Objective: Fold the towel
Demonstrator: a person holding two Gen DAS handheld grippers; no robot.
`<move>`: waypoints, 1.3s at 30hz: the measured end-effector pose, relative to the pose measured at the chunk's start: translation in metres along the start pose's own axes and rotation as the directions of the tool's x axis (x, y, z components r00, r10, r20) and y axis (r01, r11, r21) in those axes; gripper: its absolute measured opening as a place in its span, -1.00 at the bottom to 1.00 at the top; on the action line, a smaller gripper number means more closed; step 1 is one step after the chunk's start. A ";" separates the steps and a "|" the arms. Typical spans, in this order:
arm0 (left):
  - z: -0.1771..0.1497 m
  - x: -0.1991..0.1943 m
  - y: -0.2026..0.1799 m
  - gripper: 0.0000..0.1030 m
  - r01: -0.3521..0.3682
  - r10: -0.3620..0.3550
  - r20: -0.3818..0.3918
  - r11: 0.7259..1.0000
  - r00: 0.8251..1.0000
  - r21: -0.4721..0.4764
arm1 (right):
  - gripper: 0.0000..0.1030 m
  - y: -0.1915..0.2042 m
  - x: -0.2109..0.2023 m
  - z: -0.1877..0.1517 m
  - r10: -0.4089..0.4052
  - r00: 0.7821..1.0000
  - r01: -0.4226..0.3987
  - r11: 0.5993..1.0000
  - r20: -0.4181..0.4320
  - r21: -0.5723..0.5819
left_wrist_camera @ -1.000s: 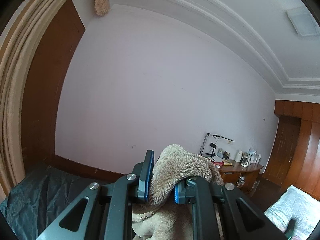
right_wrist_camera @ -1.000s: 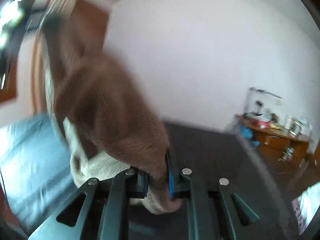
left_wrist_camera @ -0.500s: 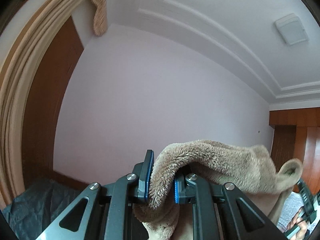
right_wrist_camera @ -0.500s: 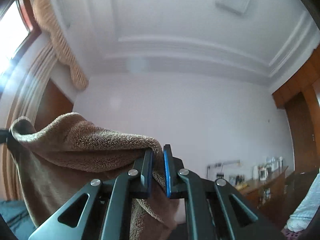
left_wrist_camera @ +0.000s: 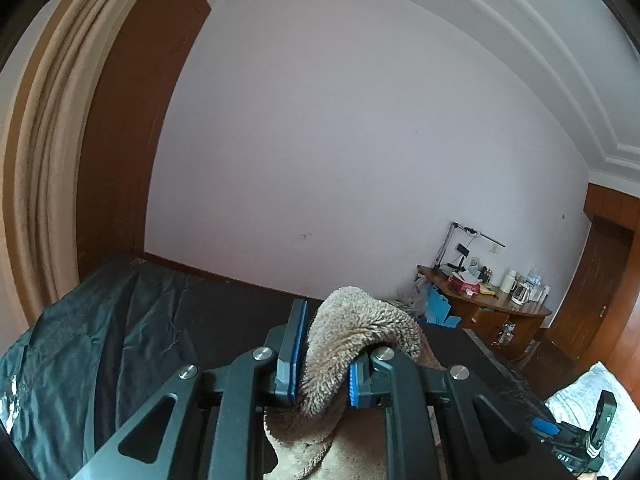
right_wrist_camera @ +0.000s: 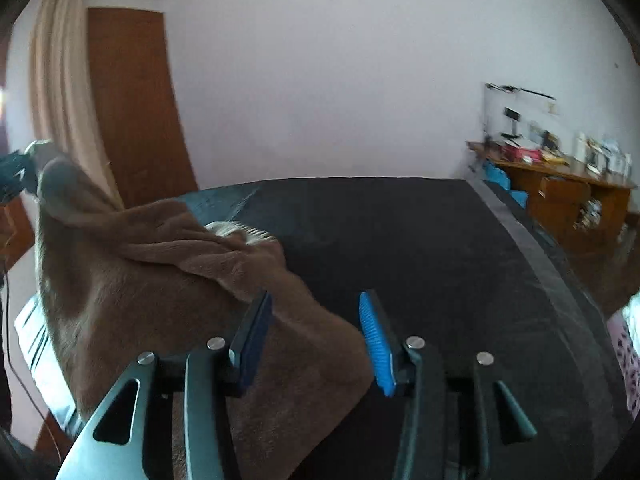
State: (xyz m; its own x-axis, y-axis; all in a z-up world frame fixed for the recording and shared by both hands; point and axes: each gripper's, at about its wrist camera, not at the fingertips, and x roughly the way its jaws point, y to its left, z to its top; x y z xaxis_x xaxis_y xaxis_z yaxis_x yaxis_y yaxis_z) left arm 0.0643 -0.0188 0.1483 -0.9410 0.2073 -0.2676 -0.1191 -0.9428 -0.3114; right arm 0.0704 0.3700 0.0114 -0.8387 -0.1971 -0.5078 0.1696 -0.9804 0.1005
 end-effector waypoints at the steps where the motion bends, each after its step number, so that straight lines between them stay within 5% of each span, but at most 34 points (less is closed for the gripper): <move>1: 0.008 -0.005 0.008 -0.65 -0.001 0.001 0.004 1.000 1.000 0.000 | -0.03 0.006 -0.002 0.002 0.010 1.000 -0.010 1.000 0.004 -0.028; 8: 0.022 -0.030 0.030 -0.65 0.010 -0.010 0.013 1.000 1.000 -0.004 | -0.02 0.031 0.039 0.010 0.072 0.997 -0.078 0.981 -0.041 -0.175; 14: 0.021 -0.029 0.042 -0.65 0.009 -0.009 0.008 0.999 1.000 -0.034 | -0.02 0.025 0.069 0.026 0.106 0.991 -0.115 0.987 -0.079 -0.116; 25: 0.012 -0.005 0.063 -0.65 -0.014 0.012 -0.028 0.996 1.000 -0.089 | 0.01 0.056 0.044 -0.029 0.122 0.957 -0.203 0.930 -0.265 -0.307; 33: 0.008 0.001 0.061 -0.64 -0.013 0.010 -0.032 0.996 0.999 -0.090 | 0.01 0.050 0.009 -0.008 0.169 0.974 -0.208 0.930 -0.148 -0.304; 39: 0.007 -0.002 0.064 -0.64 -0.023 0.020 -0.037 0.996 0.999 -0.089 | 0.01 0.046 0.031 0.014 0.228 0.963 -0.259 0.930 -0.143 -0.261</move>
State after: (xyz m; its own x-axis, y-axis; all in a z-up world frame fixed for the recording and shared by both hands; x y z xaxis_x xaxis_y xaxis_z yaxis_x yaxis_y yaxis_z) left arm 0.0563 -0.0812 0.1347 -0.9309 0.1979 -0.3071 -0.0685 -0.9203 -0.3853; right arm 0.0450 0.3186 0.0122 -0.6950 -0.4127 -0.5887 0.5098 -0.8603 0.0013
